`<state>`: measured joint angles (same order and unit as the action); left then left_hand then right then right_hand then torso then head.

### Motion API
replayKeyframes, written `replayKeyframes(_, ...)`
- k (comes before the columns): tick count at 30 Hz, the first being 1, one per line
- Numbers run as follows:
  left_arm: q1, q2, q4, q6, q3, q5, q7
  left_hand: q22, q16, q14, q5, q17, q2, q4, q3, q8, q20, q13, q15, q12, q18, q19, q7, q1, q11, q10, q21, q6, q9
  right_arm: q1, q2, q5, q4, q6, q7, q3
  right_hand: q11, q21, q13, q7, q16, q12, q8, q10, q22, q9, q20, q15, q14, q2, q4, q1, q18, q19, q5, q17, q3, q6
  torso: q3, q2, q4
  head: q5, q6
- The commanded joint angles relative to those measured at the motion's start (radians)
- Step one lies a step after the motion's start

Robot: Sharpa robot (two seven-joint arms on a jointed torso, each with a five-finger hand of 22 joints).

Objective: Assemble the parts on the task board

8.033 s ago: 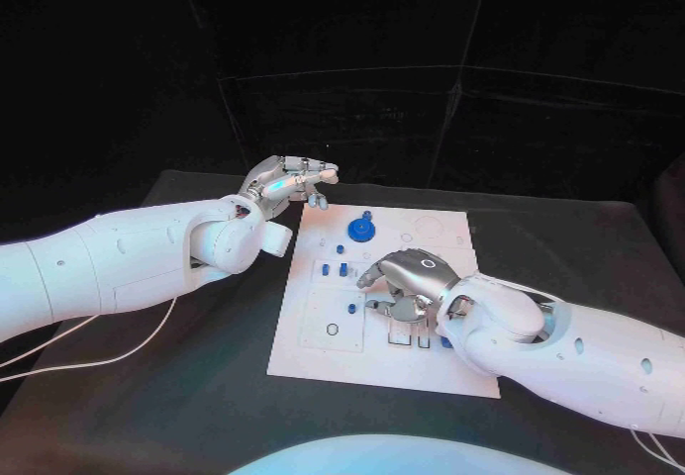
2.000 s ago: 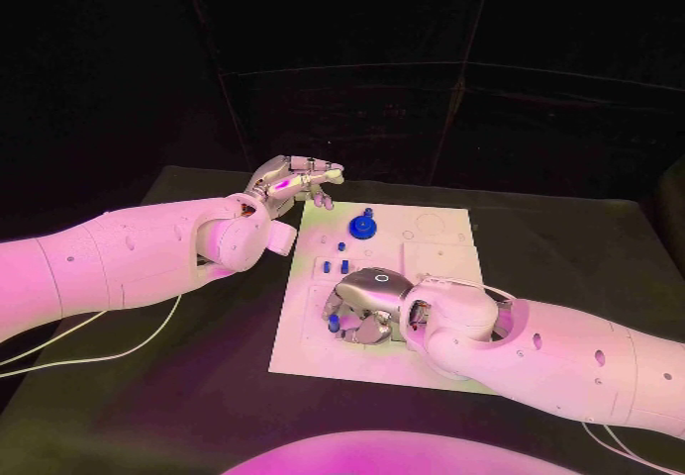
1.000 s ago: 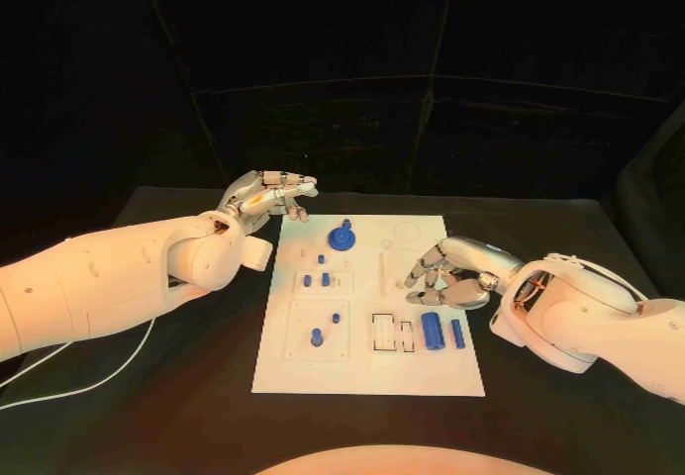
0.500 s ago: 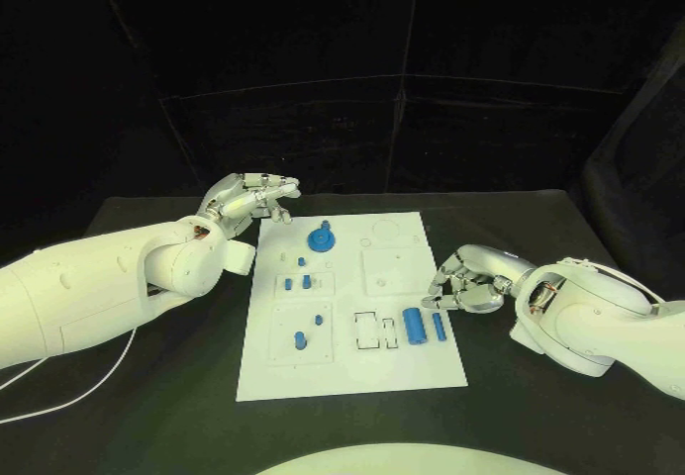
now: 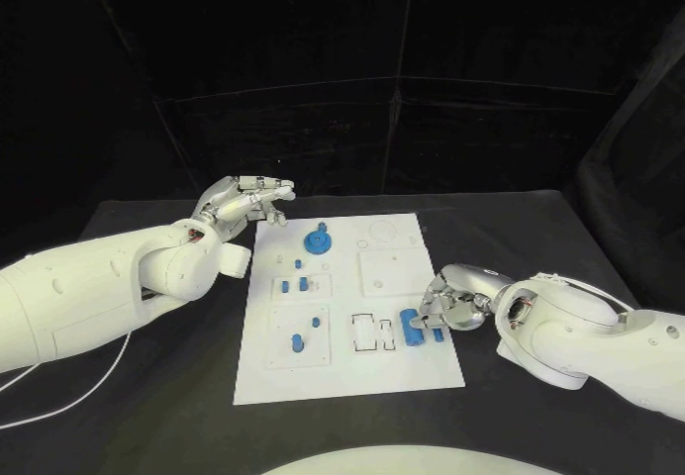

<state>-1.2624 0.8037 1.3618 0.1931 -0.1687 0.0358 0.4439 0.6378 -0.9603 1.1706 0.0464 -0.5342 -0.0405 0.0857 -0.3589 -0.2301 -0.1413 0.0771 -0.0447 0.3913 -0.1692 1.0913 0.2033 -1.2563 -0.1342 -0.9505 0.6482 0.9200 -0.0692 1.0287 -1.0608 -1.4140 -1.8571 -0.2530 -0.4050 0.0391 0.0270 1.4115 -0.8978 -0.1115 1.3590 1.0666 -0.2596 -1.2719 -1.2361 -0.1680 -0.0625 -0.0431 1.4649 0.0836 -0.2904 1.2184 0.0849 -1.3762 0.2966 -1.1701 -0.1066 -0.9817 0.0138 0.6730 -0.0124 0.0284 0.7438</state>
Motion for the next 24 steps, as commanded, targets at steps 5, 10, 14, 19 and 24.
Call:
replayKeyframes(5, -0.001, -0.001, 0.002, -0.014, 0.001, 0.002, 0.002, -0.002, -0.001, -0.006, 0.003, 0.001, 0.006, 0.0, 0.007, -0.006, -0.004, 0.001, -0.001, 0.007, -0.014, 0.002, 0.0, -0.003, 0.003, 0.007, -0.005, -0.009, 0.0, -0.006, 0.019, -0.026, 0.018, 0.041, -0.03, 0.0, 0.001, 0.008, -0.034, 0.002, 0.011, 0.025, -0.011, -0.01, -0.003, -0.005, -0.005, -0.001, 0.04, -0.007, 0.001, 0.011, -0.014, -0.003, -0.003, -0.01, -0.012, 0.009, 0.0003, 0.001, -0.0001, 0.004, 0.002)
replayKeyframes(10, -0.001, 0.0, 0.002, -0.014, 0.001, 0.002, 0.002, -0.002, -0.001, -0.006, 0.003, 0.001, 0.006, 0.0, 0.007, -0.006, -0.004, 0.001, -0.001, 0.007, -0.014, 0.002, 0.0, -0.003, 0.003, 0.007, -0.005, -0.009, 0.0, -0.013, 0.039, -0.033, 0.025, 0.045, -0.029, 0.0, 0.001, 0.008, -0.037, 0.002, 0.012, 0.027, -0.012, -0.011, -0.004, -0.005, -0.005, -0.001, 0.04, -0.008, 0.001, 0.011, -0.014, -0.003, -0.002, -0.012, -0.013, 0.009, 0.0005, 0.001, -0.0008, 0.002, 0.003)
replayKeyframes(14, -0.001, 0.0, 0.002, -0.015, 0.001, 0.002, 0.002, -0.002, -0.001, -0.006, 0.003, 0.001, 0.006, 0.0, 0.007, -0.006, -0.004, 0.001, -0.001, 0.007, -0.014, 0.002, 0.0, -0.003, 0.003, 0.007, -0.005, -0.009, 0.0, -0.019, 0.055, -0.035, 0.031, 0.048, -0.028, 0.0, 0.001, 0.009, -0.041, 0.002, 0.014, 0.029, -0.015, -0.011, -0.005, -0.006, -0.005, -0.001, 0.041, -0.01, 0.001, 0.012, -0.015, -0.004, -0.002, -0.016, -0.016, 0.01, 0.0012, 0.001, -0.0005, 0.003, 0.004)
replayKeyframes(19, -0.001, 0.001, 0.003, -0.015, 0.001, 0.002, 0.001, -0.002, -0.001, -0.006, 0.003, 0.001, 0.006, 0.0, 0.007, -0.006, -0.004, 0.001, -0.001, 0.007, -0.014, 0.002, 0.0, -0.003, 0.003, 0.007, -0.005, -0.009, 0.0, -0.025, 0.069, -0.049, 0.048, 0.069, -0.038, 0.0, -0.001, 0.01, -0.05, 0.005, 0.015, 0.033, -0.025, -0.01, -0.006, -0.011, -0.005, -0.001, 0.041, -0.018, 0.001, 0.016, -0.015, -0.003, 0.003, -0.019, -0.021, 0.005, 0.0023, 0.0, 0.0011, 0.003, 0.004)
replayKeyframes(24, -0.001, 0.003, 0.004, -0.015, 0.001, 0.002, 0.002, -0.002, -0.001, -0.006, 0.003, 0.001, 0.006, 0.0, 0.007, -0.006, -0.004, 0.001, -0.001, 0.007, -0.014, 0.002, 0.0, -0.003, 0.003, 0.007, -0.005, -0.009, 0.0, -0.03, 0.08, -0.084, 0.068, 0.083, -0.07, 0.0, -0.008, 0.011, -0.066, 0.013, 0.016, 0.036, -0.045, -0.011, -0.009, -0.021, -0.001, -0.006, 0.041, -0.031, 0.002, 0.025, -0.015, -0.004, 0.046, -0.023, -0.033, -0.015, 0.0028, -0.001, 0.0016, 0.001, 0.006)
